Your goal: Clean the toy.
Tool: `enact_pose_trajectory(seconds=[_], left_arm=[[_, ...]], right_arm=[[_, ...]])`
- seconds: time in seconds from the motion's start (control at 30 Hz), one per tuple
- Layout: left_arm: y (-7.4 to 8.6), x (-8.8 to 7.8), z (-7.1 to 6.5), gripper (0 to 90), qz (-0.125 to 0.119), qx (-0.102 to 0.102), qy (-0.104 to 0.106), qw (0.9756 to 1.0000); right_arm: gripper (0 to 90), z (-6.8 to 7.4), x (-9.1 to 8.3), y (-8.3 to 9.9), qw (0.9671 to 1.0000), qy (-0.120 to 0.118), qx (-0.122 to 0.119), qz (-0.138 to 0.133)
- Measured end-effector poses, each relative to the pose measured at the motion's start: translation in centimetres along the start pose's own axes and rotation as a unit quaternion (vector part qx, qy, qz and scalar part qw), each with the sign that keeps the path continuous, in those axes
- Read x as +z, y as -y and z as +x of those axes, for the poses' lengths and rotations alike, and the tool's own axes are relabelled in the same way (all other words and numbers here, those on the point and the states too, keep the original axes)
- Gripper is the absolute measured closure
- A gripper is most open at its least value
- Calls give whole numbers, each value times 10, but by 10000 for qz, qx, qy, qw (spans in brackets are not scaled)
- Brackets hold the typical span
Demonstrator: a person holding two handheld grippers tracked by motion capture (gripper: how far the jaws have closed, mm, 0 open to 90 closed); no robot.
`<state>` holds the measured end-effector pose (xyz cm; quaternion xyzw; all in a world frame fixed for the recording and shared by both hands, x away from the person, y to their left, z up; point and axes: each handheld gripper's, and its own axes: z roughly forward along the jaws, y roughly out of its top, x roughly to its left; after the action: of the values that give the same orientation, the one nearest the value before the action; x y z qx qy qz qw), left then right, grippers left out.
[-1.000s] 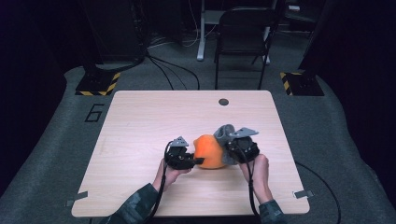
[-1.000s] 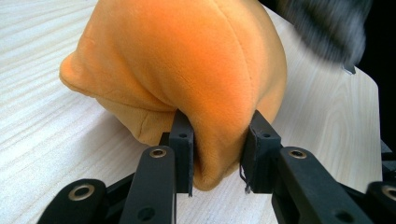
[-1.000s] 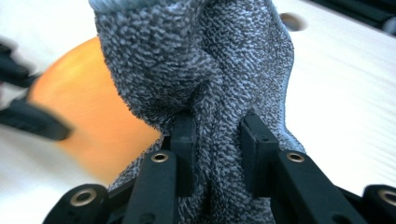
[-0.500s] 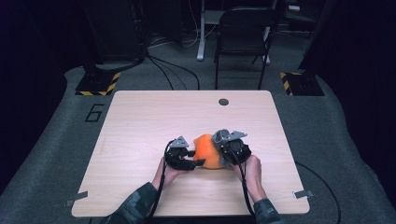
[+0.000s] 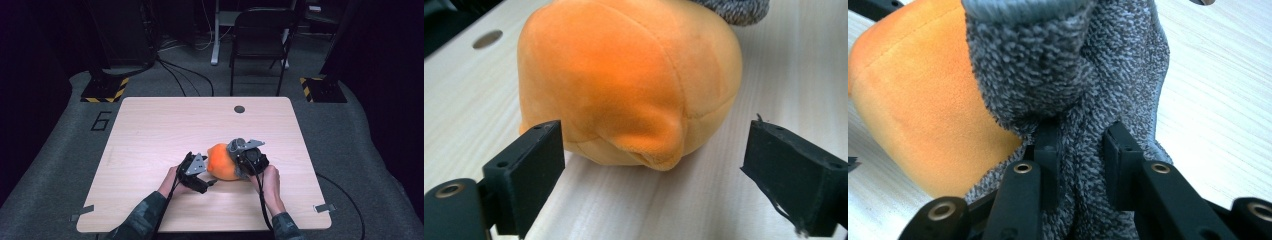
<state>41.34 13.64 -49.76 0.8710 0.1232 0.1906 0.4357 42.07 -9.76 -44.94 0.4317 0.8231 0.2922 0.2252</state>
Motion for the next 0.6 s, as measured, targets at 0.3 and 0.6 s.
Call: enact_pose_trajectory(seconds=[0.3, 0.6], left_arm=[[4, 9, -3, 60, 4, 574, -281, 9980], [6, 14, -6, 173, -133, 811, -519, 9953]], right_arm=[[719, 0, 0, 0, 10000, -22, 13, 39], [719, 0, 1, 0, 10000, -6, 14, 23]])
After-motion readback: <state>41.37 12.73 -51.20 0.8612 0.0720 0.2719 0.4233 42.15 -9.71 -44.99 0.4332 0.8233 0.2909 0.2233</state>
